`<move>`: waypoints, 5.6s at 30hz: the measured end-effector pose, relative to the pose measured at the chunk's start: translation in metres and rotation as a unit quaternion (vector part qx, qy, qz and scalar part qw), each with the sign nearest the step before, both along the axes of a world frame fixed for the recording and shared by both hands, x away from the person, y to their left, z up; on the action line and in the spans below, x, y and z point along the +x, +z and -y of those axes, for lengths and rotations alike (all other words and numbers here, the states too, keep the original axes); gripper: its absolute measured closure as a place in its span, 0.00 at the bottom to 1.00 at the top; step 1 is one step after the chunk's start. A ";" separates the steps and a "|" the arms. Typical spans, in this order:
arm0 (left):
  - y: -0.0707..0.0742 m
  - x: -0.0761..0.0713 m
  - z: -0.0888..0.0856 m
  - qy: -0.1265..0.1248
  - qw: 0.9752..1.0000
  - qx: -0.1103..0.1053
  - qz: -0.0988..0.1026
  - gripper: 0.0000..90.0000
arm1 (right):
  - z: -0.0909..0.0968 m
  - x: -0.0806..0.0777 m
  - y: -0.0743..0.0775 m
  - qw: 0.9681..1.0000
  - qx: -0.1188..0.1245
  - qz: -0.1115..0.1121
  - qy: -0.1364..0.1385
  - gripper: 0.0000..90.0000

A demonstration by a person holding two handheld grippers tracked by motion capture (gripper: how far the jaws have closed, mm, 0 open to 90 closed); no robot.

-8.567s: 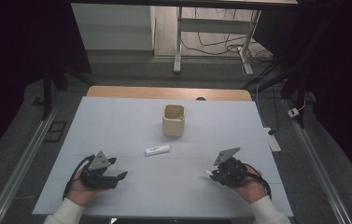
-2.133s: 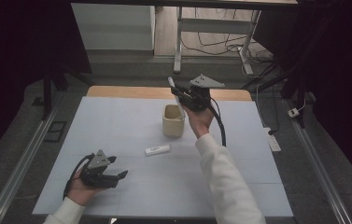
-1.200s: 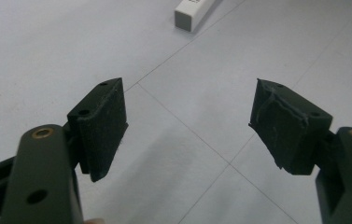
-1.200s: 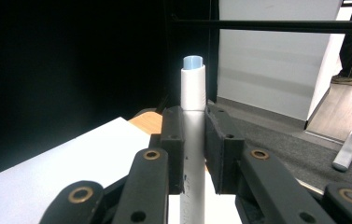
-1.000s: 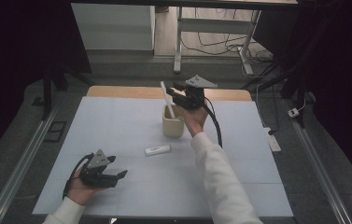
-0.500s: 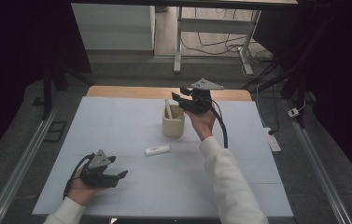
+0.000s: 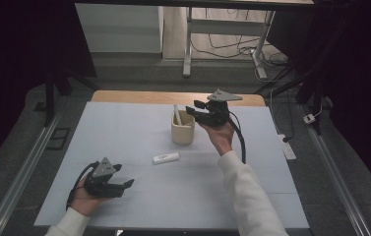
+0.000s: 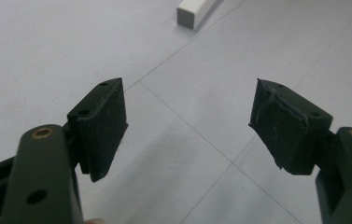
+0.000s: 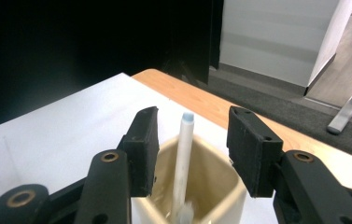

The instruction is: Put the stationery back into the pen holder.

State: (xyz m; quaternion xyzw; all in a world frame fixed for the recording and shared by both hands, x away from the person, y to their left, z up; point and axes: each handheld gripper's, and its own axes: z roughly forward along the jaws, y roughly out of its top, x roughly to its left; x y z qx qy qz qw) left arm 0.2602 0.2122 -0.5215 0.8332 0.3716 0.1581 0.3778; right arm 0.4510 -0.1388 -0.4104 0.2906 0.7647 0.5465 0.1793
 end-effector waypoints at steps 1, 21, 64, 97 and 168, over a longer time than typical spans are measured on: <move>0.000 0.000 0.000 0.000 1.000 0.000 0.000 0.29 | 0.003 -0.003 -0.001 1.000 -0.002 -0.001 -0.001 0.59; 0.000 0.000 0.001 0.001 1.000 0.003 0.000 0.29 | 0.087 -0.080 -0.022 1.000 -0.025 -0.015 0.000 0.59; 0.005 0.009 0.010 0.000 1.000 0.013 0.006 0.30 | 0.148 -0.141 -0.077 0.995 -0.084 -0.056 0.003 0.57; 0.023 0.087 0.087 -0.093 0.993 0.073 -0.010 0.29 | 0.147 -0.139 -0.083 0.993 -0.106 -0.060 0.008 0.56; 0.028 0.131 0.114 -0.154 0.985 0.074 -0.016 0.73 | 0.150 -0.138 -0.087 0.992 -0.112 -0.058 -0.001 0.56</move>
